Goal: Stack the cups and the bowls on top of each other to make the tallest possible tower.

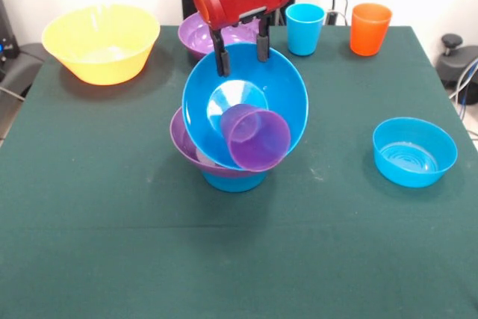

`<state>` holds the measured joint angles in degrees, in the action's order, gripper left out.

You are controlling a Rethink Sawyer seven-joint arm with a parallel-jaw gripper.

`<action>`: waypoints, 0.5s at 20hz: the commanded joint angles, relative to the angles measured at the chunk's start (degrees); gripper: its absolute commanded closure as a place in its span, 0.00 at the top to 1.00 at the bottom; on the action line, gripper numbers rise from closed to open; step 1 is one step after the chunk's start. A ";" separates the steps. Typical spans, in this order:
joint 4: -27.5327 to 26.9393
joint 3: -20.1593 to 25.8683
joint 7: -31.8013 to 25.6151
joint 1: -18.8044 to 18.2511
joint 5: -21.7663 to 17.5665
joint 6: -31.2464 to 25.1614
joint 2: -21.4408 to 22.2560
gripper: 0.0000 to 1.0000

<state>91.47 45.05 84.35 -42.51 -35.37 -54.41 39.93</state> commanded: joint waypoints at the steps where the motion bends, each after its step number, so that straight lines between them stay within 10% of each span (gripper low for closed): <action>1: 1.47 0.39 -9.61 -0.40 -1.40 0.10 -0.98 1.00; 10: 2.63 3.44 -8.77 -1.79 2.97 -1.04 3.86 1.00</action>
<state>91.78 46.71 84.35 -44.16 -33.07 -54.43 42.10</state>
